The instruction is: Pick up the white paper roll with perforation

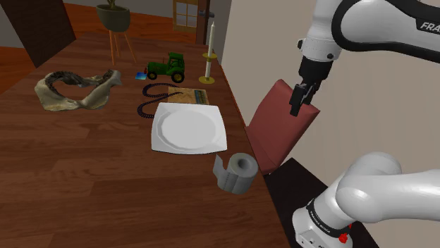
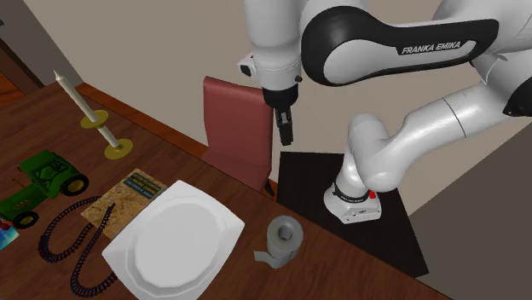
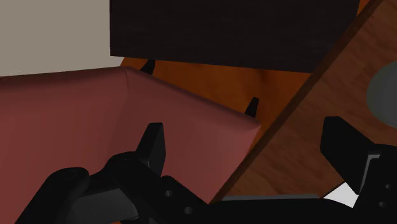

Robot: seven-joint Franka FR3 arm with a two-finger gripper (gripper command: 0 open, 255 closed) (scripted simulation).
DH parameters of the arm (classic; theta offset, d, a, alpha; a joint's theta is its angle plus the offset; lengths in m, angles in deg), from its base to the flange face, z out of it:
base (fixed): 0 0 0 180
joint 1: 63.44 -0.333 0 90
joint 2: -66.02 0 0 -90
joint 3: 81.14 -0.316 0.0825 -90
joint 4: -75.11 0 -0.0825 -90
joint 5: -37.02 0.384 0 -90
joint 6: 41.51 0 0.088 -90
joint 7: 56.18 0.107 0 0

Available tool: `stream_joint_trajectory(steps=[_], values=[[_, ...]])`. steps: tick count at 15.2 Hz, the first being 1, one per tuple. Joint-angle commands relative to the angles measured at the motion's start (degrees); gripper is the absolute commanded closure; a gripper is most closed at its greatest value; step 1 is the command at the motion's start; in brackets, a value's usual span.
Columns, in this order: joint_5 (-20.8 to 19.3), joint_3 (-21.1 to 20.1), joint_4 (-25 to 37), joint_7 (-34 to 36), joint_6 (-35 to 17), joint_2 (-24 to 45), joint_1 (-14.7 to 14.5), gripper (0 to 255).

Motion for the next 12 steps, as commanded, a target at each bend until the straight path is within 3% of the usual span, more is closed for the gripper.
stream_joint_trajectory(steps=[1,12], values=[[0.0,0.0,0.0,0.0,0.0,0.0,0.0,0],[12.1,-13.3,-3.0,16.3,-11.7,5.9,-3.7,0]])
